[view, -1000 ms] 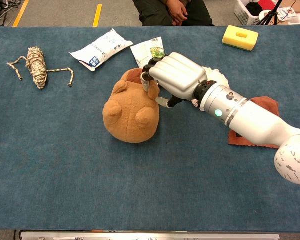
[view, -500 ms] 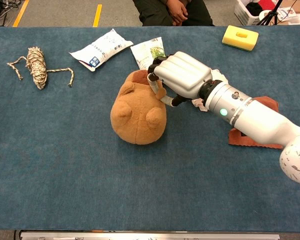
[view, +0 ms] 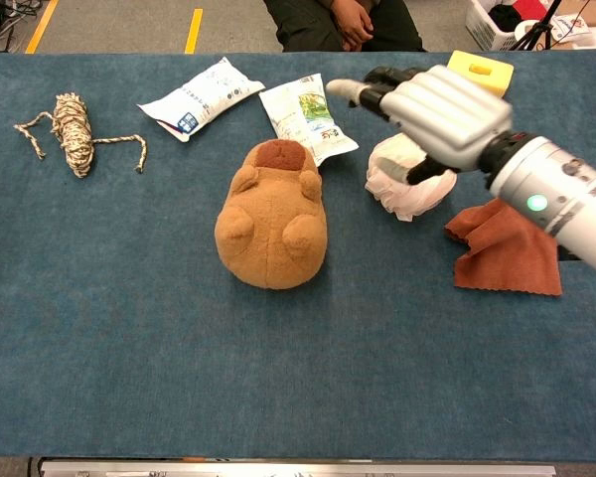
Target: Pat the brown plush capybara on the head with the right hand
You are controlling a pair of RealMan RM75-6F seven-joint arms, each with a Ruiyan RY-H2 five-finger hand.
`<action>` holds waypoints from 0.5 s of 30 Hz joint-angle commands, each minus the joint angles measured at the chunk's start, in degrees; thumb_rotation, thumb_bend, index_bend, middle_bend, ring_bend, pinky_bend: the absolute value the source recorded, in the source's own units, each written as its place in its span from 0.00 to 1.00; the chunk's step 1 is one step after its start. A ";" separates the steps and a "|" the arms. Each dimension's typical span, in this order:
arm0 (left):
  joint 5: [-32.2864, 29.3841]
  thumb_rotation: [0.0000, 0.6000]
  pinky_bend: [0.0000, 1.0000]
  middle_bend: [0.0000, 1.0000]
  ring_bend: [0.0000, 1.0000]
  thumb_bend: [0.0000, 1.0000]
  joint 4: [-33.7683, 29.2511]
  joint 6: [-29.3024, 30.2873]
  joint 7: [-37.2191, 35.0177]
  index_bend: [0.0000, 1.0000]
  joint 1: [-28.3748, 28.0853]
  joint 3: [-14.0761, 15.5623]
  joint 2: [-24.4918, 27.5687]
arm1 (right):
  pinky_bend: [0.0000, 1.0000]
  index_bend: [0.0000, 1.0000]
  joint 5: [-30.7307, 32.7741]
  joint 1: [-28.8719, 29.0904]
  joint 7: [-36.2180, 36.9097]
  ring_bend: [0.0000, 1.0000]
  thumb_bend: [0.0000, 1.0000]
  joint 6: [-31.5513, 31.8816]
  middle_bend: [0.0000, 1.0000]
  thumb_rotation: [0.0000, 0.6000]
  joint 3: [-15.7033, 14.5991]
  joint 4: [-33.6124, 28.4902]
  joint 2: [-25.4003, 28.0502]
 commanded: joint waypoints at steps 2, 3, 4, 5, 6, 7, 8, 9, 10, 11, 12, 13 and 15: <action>-1.44 1.00 0.14 0.22 0.11 0.17 1.20 -1.63 -0.10 0.28 -0.79 -0.46 -0.13 | 0.24 0.15 0.38 -5.99 3.27 0.11 0.34 5.63 0.26 1.00 -1.87 -4.17 8.68; -1.63 1.00 0.14 0.22 0.11 0.17 1.37 -2.06 0.12 0.28 -0.95 -0.42 -0.17 | 0.24 0.16 0.51 -6.96 3.90 0.11 0.34 6.39 0.26 1.00 -2.23 -4.42 9.96; -1.73 1.00 0.14 0.22 0.11 0.17 1.52 -2.41 0.37 0.28 -1.12 -0.39 -0.23 | 0.24 0.17 0.59 -7.95 4.52 0.11 0.34 7.15 0.27 1.00 -2.64 -4.50 11.19; -1.75 1.00 0.14 0.22 0.11 0.17 1.79 -2.72 0.70 0.28 -1.34 -0.41 -0.38 | 0.24 0.18 0.69 -9.30 5.26 0.11 0.34 8.15 0.27 1.00 -3.23 -4.45 12.76; -1.75 1.00 0.14 0.22 0.11 0.17 2.04 -2.85 0.98 0.28 -1.48 -0.45 -0.54 | 0.24 0.19 0.85 -10.32 5.73 0.11 0.34 8.85 0.27 1.00 -3.68 -4.42 13.92; -1.75 1.00 0.14 0.22 0.11 0.17 2.25 -2.97 1.24 0.28 -1.62 -0.48 -0.71 | 0.24 0.20 1.06 -11.32 6.17 0.11 0.34 9.54 0.27 1.00 -4.10 -4.47 15.03; -1.79 1.00 0.14 0.22 0.11 0.17 2.47 -3.10 1.54 0.28 -1.78 -0.55 -0.93 | 0.24 0.20 1.37 -12.65 6.76 0.11 0.34 10.54 0.27 1.00 -4.53 -4.58 16.38; -1.81 1.00 0.14 0.22 0.11 0.17 2.61 -3.19 1.69 0.28 -1.91 -0.61 -1.10 | 0.24 0.20 1.49 -13.63 7.24 0.11 0.34 11.41 0.27 1.00 -4.79 -4.67 17.23; -1.82 1.00 0.14 0.22 0.11 0.17 2.72 -3.30 1.79 0.28 -2.04 -0.66 -1.26 | 0.24 0.20 1.55 -14.62 7.78 0.11 0.34 12.36 0.27 1.00 -4.98 -4.73 17.96; -1.82 1.00 0.14 0.22 0.11 0.17 2.84 -3.46 1.90 0.28 -2.22 -0.71 -1.45 | 0.24 0.21 1.51 -15.91 8.52 0.11 0.34 13.70 0.27 1.00 -5.19 -4.77 18.77; -1.80 1.00 0.14 0.22 0.12 0.17 2.90 -3.57 1.96 0.28 -2.34 -0.73 -1.58 | 0.24 0.21 1.38 -16.85 9.07 0.11 0.34 14.75 0.27 1.00 -5.30 -4.72 19.23; -1.72 1.00 0.14 0.22 0.12 0.17 2.97 -3.69 2.02 0.28 -2.50 -0.74 -1.72 | 0.24 0.22 1.12 -18.04 9.73 0.11 0.34 16.12 0.27 1.00 -5.41 -4.54 19.66; -1.46 1.00 0.14 0.22 0.11 0.17 3.14 -3.78 2.11 0.28 -2.73 -0.74 -1.91 | 0.24 0.23 0.69 -19.63 10.53 0.11 0.34 17.92 0.28 1.00 -5.54 -4.04 20.01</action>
